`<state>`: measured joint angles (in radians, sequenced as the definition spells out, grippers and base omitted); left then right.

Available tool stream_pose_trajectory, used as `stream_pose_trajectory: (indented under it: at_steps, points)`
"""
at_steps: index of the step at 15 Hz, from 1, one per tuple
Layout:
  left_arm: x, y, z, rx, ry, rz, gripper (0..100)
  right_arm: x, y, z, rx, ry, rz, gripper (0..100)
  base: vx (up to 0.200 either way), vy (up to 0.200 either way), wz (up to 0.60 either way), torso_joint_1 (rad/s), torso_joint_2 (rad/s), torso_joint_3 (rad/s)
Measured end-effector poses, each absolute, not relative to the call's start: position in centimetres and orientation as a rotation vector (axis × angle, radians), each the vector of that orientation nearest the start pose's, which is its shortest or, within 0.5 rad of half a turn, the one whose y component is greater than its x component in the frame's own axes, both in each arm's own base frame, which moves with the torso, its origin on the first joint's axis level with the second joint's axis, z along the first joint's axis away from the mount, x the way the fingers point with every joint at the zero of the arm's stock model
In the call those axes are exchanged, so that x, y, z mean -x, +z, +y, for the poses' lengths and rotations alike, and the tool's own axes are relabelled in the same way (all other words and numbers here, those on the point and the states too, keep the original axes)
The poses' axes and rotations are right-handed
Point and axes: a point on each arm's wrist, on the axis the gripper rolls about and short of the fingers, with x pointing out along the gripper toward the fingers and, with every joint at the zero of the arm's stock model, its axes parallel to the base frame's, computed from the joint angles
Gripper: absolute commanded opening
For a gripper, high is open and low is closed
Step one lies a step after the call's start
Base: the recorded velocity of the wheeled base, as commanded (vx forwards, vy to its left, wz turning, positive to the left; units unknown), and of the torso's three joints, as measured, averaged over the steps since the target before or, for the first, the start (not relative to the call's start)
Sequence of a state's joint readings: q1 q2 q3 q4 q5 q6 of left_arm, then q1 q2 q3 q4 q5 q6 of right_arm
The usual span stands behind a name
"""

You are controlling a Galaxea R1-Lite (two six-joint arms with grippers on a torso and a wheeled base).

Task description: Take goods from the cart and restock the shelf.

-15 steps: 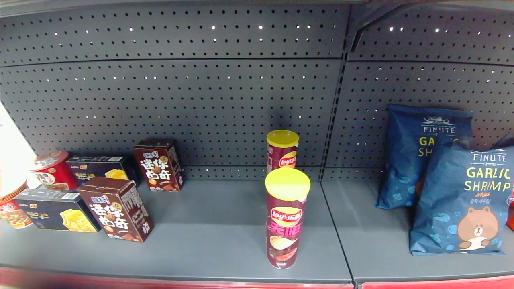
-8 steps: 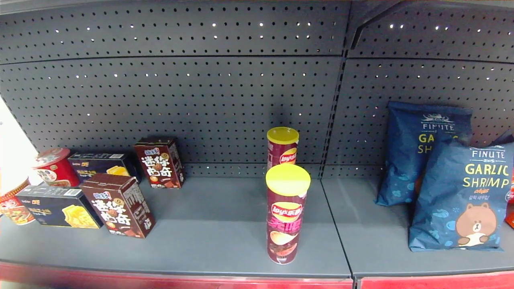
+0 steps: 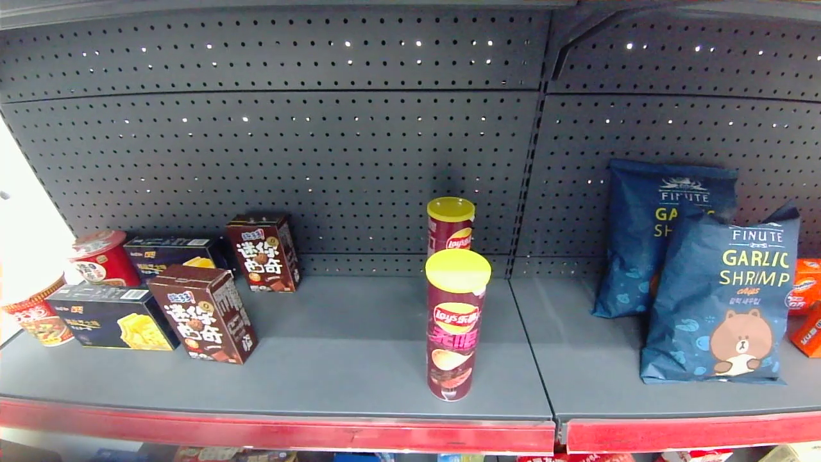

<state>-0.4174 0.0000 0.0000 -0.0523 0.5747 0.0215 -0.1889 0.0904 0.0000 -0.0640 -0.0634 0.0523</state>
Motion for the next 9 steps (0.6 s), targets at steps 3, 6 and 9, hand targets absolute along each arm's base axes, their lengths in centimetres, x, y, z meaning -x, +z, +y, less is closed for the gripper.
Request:
stream_pose_trajectory:
  at_steps: [3, 6, 9]
  points:
    - [1.93, 8.06, 2.2, 0.019, 0.158, -0.045, 100, 1.55, 8.38, 0.17, -0.05, -0.243, 0.021, 100, 0.0, 0.0, 0.0, 0.0, 0.0, 0.0]
    - [1.93, 8.07, 2.19, 0.035, 0.157, -0.047, 100, 1.55, 8.38, 0.15, -0.043, -0.251, 0.022, 100, 0.0, 0.0, 0.0, 0.0, 0.0, 0.0]
    - [1.93, 8.07, 2.2, 0.028, 0.158, -0.046, 100, 1.54, 8.38, 0.16, -0.041, -0.25, 0.023, 100, 0.0, 0.0, 0.0, 0.0, 0.0, 0.0]
